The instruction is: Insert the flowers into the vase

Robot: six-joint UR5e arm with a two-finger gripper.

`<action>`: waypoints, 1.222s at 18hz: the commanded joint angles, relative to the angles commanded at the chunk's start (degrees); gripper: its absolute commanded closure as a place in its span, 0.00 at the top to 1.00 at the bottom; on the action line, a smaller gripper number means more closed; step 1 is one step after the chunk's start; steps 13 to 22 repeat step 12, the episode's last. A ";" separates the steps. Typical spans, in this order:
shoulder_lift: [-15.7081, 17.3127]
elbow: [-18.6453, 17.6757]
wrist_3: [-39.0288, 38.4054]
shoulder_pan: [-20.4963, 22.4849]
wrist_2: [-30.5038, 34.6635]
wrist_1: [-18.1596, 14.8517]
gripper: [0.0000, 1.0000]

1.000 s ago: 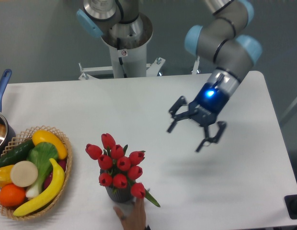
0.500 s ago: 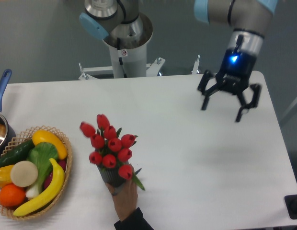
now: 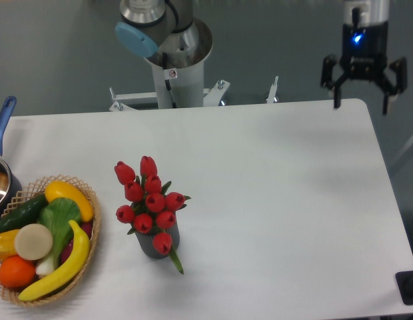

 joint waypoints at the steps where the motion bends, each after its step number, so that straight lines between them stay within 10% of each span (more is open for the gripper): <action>1: 0.00 0.62 2.03 0.61 0.35 -1.23 1.00; 9: 1.67 -0.25 15.75 9.31 0.27 -7.13 1.00; 22: 1.76 -0.34 16.99 9.93 0.27 -7.48 1.00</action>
